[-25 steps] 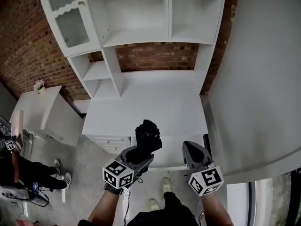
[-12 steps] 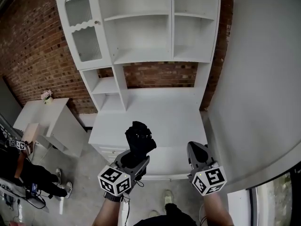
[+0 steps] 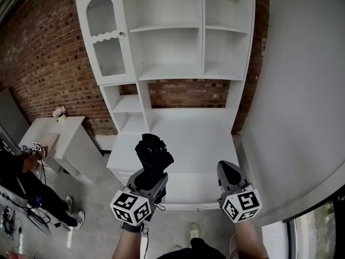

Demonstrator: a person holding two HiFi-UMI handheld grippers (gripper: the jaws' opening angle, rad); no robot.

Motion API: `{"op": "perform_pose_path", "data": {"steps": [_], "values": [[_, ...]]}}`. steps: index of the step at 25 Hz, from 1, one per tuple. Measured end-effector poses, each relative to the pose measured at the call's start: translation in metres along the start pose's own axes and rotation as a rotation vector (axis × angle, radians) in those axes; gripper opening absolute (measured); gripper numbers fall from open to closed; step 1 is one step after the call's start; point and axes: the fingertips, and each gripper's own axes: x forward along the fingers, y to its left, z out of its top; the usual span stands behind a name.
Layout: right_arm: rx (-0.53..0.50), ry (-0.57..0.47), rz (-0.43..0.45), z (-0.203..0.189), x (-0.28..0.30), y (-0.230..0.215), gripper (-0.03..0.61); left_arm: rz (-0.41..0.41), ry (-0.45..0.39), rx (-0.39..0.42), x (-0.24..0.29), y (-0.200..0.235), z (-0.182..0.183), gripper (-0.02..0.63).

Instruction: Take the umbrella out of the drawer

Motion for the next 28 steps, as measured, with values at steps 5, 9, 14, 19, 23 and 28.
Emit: {"op": "perform_pose_path", "data": {"steps": [5, 9, 14, 19, 23, 28], "values": [[0.006, -0.009, 0.001, 0.004, -0.005, -0.006, 0.003, 0.041, -0.038, 0.010, -0.006, -0.003, 0.013, 0.236], [-0.008, 0.005, 0.003, 0.006, -0.004, -0.003, 0.003, 0.055, -0.047, 0.003, -0.010, 0.002, 0.018, 0.236], [-0.015, 0.001, 0.001, 0.008, -0.004, 0.000, 0.003, 0.062, -0.051, 0.013, -0.013, 0.004, 0.017, 0.236], [-0.019, 0.001, 0.012, 0.004, -0.002, -0.002, 0.003, 0.065, -0.054, 0.010, -0.008, 0.003, 0.013, 0.236], [-0.023, 0.004, 0.009, 0.007, -0.002, 0.005, 0.003, 0.058, -0.053, 0.005, -0.012, 0.006, 0.015, 0.236], [-0.023, 0.004, 0.009, 0.005, -0.002, 0.002, 0.003, 0.055, -0.050, 0.008, -0.008, 0.003, 0.012, 0.238]]}}
